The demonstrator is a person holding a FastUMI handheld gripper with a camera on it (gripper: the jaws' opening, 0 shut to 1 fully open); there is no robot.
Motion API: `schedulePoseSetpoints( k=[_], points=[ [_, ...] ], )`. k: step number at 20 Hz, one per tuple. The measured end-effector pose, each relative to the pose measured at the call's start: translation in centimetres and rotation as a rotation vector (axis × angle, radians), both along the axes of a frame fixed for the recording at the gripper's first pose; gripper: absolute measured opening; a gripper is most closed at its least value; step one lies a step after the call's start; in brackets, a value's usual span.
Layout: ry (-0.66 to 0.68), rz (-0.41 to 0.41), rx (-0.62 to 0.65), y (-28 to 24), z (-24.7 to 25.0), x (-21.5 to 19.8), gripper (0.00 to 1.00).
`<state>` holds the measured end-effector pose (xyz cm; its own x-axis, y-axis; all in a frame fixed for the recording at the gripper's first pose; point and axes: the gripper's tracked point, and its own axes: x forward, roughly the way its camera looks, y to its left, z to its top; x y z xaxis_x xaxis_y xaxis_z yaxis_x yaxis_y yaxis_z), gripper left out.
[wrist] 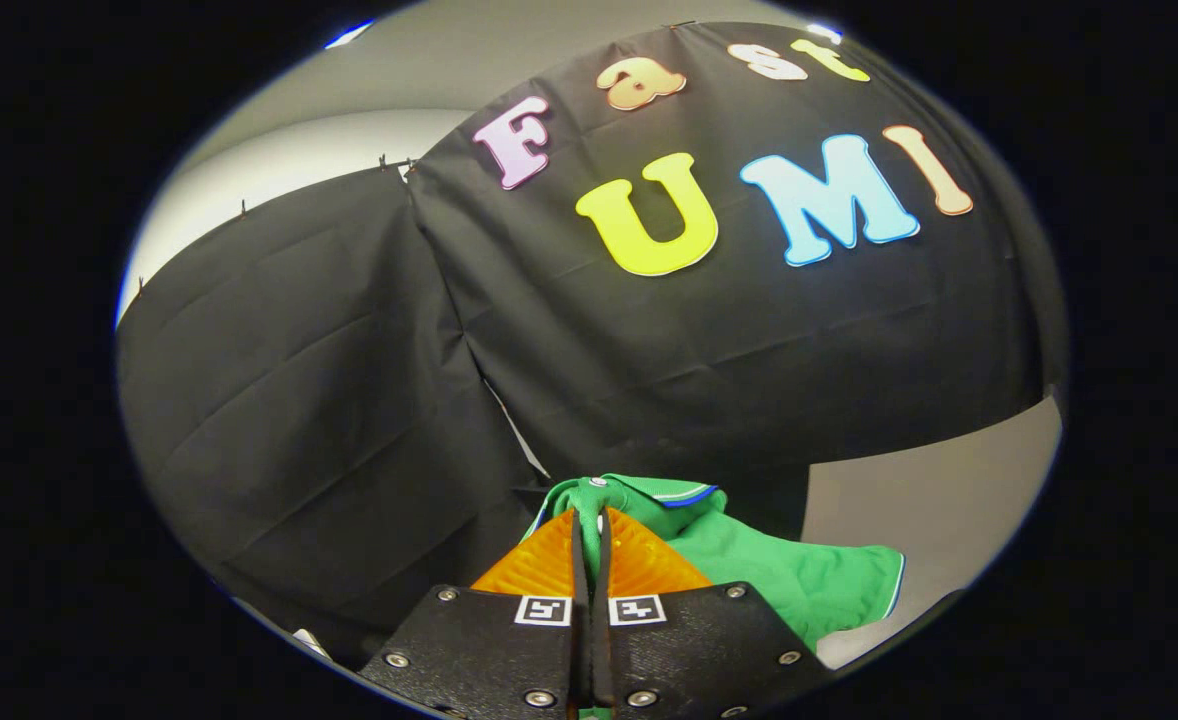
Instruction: Put the clothes into the washing machine and then close the washing machine lid.
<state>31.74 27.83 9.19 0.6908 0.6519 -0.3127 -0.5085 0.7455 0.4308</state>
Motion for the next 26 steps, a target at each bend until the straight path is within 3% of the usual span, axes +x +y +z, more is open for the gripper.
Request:
schedulePoseSetpoints(
  k=[7,16,26],
  points=[
    [0.01,0.067,-0.006,7.0,-1.4,-1.0,0.0],
    [0.081,0.108,-0.087,14.4,-8.9,-2.3,0.0],
    [0.153,0.021,-0.229,16.5,-20.4,-1.5,0.0]
  ],
)
